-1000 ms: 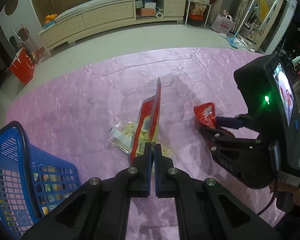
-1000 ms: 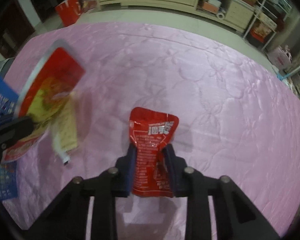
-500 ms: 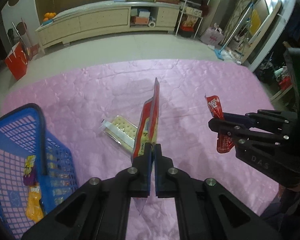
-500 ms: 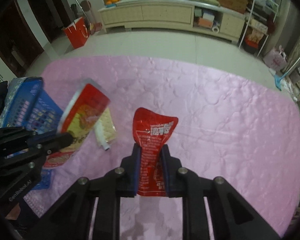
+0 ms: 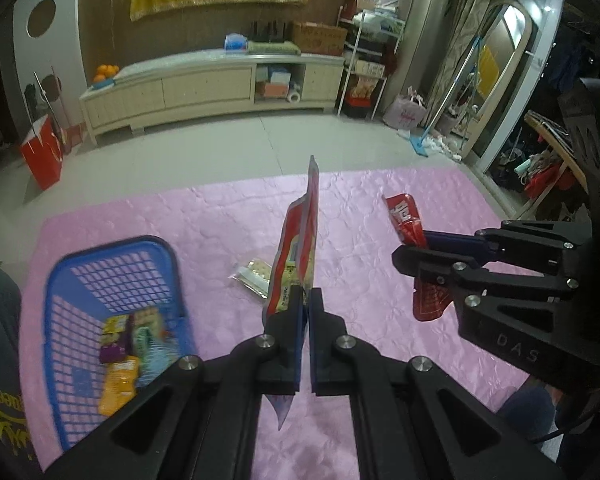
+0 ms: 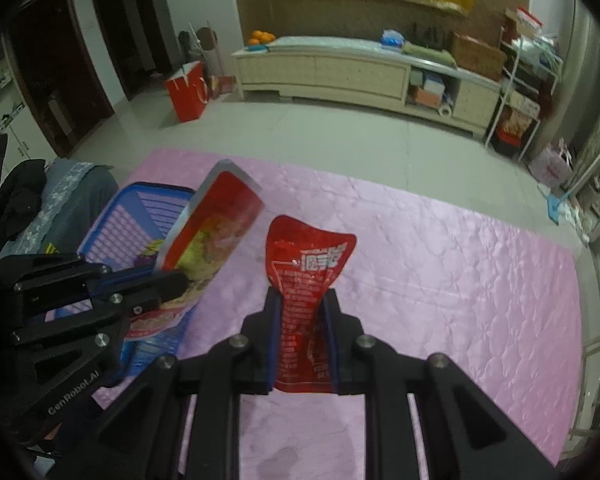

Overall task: Organize snacks
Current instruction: 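Carry the red-and-silver pack and red sauce pack with both grippers over the basket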

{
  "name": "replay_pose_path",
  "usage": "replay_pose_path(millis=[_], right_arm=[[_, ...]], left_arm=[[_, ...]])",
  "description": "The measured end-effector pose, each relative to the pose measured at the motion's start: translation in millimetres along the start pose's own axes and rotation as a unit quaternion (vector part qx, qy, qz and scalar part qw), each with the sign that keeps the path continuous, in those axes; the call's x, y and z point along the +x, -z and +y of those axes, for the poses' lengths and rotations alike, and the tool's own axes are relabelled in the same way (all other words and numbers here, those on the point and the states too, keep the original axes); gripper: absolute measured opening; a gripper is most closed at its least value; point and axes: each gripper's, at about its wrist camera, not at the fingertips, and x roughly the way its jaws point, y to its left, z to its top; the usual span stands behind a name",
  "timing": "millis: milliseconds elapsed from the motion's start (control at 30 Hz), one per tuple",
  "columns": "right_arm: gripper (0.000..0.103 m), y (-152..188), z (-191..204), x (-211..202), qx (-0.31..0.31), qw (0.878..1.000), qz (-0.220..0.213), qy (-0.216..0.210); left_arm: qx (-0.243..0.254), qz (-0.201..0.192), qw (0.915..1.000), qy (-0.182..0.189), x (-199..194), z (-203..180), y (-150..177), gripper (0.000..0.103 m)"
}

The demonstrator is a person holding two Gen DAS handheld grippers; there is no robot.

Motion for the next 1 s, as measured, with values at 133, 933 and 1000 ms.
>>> replay_pose_path(millis=[133, 933, 1000], right_arm=[[0.023, -3, 21, -14, 0.000, 1.000, -0.014, -0.015], [0.023, -5, 142, 24, -0.079, 0.996, 0.005, -0.051], [0.024, -3, 143, 34, -0.075, 0.996, 0.014, -0.050]], left_arm=[[0.001, -0.019, 0.9998, -0.008, -28, 16, 5, 0.002], [-0.074, -0.024, 0.9956, -0.052, -68, 140, 53, 0.002], [-0.081, -0.010, 0.9953, -0.052, -60, 147, 58, 0.002]])
